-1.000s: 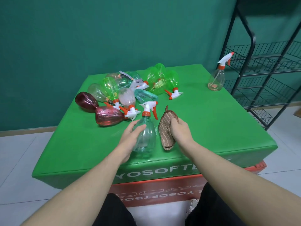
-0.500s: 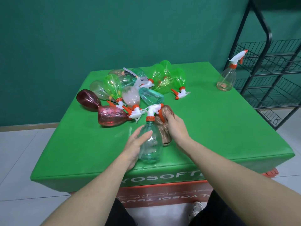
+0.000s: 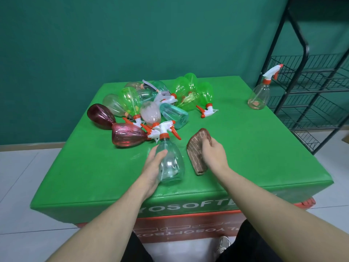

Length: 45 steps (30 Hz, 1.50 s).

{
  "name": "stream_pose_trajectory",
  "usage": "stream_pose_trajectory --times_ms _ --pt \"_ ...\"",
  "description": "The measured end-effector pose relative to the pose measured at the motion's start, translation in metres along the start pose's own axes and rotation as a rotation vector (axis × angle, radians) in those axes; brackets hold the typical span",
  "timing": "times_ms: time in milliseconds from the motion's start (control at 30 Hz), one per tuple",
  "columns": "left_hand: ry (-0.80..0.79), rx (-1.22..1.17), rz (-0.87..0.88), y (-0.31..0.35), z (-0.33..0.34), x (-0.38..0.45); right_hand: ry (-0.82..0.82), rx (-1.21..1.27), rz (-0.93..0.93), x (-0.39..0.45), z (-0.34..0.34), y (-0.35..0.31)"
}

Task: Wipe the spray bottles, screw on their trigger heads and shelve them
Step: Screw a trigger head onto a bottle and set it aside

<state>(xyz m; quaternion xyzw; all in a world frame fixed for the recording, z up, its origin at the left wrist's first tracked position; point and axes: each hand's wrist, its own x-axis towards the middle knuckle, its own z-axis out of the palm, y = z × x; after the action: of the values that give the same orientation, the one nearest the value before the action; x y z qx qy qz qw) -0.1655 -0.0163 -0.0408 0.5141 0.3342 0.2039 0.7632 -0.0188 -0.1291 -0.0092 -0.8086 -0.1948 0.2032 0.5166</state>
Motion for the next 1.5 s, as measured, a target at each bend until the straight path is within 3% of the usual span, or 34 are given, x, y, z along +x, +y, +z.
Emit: stream_pose_trajectory --times_ms 267,700,1267,1500 --pt "-0.044 0.019 0.091 -0.005 -0.007 0.002 -0.013 0.088 -0.039 -0.003 0.018 -0.037" --pt "-0.013 -0.028 0.218 -0.024 -0.011 0.014 -0.165 -0.011 0.015 -0.009 0.056 -0.055" --pt "-0.041 -0.068 0.154 -0.019 -0.013 0.015 -0.252 -0.206 -0.434 -0.03 0.067 -0.044" --pt "-0.019 -0.061 0.146 -0.02 -0.012 0.014 -0.266 -0.239 -0.387 -0.012 0.073 -0.052"
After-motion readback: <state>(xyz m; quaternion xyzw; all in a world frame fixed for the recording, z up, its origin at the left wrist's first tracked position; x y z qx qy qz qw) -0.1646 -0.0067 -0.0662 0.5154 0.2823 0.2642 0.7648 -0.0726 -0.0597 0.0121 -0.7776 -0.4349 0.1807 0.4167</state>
